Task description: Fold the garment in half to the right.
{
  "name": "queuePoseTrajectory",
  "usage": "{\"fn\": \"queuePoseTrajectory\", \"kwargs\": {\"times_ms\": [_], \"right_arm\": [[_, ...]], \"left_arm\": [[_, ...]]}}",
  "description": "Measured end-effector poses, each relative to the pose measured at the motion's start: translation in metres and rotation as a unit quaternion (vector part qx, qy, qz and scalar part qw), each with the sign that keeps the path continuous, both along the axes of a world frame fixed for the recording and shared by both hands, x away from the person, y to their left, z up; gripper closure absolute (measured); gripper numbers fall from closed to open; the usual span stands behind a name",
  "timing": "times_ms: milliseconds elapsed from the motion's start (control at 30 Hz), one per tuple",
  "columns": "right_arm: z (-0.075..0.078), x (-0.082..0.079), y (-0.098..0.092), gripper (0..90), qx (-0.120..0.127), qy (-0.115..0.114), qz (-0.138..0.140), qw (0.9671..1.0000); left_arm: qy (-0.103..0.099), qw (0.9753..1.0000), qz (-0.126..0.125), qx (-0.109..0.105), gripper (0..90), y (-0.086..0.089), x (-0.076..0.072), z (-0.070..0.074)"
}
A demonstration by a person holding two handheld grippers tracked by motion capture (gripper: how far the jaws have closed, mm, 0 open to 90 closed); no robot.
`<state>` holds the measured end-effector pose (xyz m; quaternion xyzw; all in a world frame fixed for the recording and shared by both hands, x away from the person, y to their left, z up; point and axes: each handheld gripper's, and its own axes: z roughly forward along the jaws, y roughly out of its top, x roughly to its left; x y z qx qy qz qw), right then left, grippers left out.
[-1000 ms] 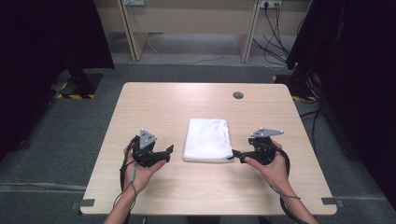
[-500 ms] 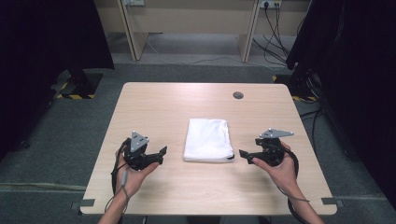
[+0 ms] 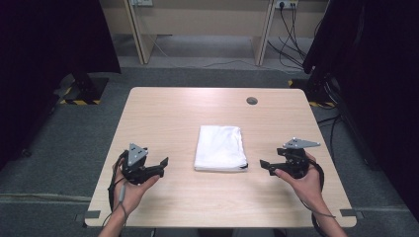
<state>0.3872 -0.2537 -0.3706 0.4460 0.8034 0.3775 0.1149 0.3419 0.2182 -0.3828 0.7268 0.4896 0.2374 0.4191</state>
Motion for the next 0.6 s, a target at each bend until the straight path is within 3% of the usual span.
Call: {"fn": "queuePoseTrajectory", "kwargs": {"times_ms": [600], "right_arm": [[0.007, -0.013, -0.024, 10.8, 0.003, -0.014, -0.017, 0.9998]], "left_arm": [[-0.008, 0.9998, 0.016, -0.008, 18.2, 0.018, -0.013, 0.000]]}}
